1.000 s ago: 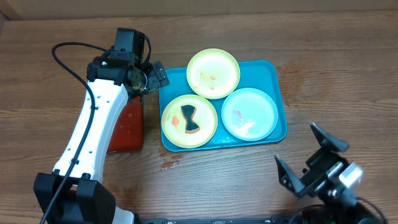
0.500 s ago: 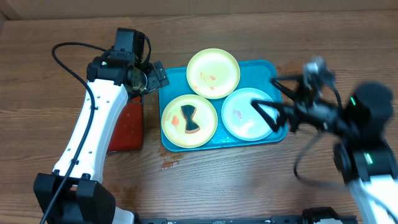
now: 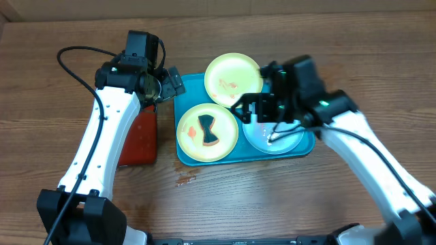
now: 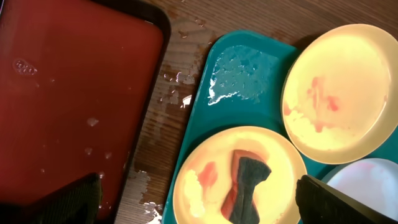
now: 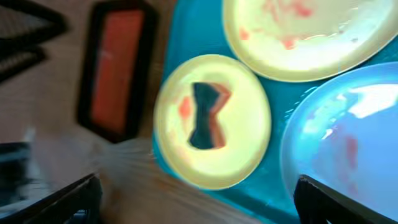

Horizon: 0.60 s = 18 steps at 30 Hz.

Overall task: Clean dirty plates on tray and stack at the side
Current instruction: 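Move the right gripper to the back yellow plate and grip its rim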

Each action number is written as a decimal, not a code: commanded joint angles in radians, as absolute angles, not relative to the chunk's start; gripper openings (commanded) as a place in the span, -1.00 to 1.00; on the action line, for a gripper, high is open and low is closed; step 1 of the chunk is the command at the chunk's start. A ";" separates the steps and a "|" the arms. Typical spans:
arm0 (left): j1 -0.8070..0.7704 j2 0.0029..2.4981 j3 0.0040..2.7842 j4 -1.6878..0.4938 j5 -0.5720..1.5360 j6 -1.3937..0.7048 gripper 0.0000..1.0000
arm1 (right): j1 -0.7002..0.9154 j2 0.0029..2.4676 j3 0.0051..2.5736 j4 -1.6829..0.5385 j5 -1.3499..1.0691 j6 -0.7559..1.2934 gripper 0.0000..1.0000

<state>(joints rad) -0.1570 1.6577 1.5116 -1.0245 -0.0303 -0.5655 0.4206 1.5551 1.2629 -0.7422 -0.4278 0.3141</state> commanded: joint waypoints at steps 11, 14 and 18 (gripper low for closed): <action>-0.158 1.667 1.515 -1.021 -0.025 -0.550 0.99 | 0.499 1.826 1.297 -0.550 -0.190 0.280 0.20; -0.158 1.667 1.515 -1.021 -0.025 -0.550 0.99 | 0.520 1.851 1.297 -0.535 -0.141 0.279 0.20; -0.158 1.667 1.515 -1.021 -0.025 -0.550 0.99 | 0.549 1.877 1.295 -0.521 -0.057 0.281 0.13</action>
<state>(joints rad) -0.1570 1.6577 1.5116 -1.0241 -0.0299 -0.5655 0.5262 1.8538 1.2755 -0.5323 -0.1539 0.2874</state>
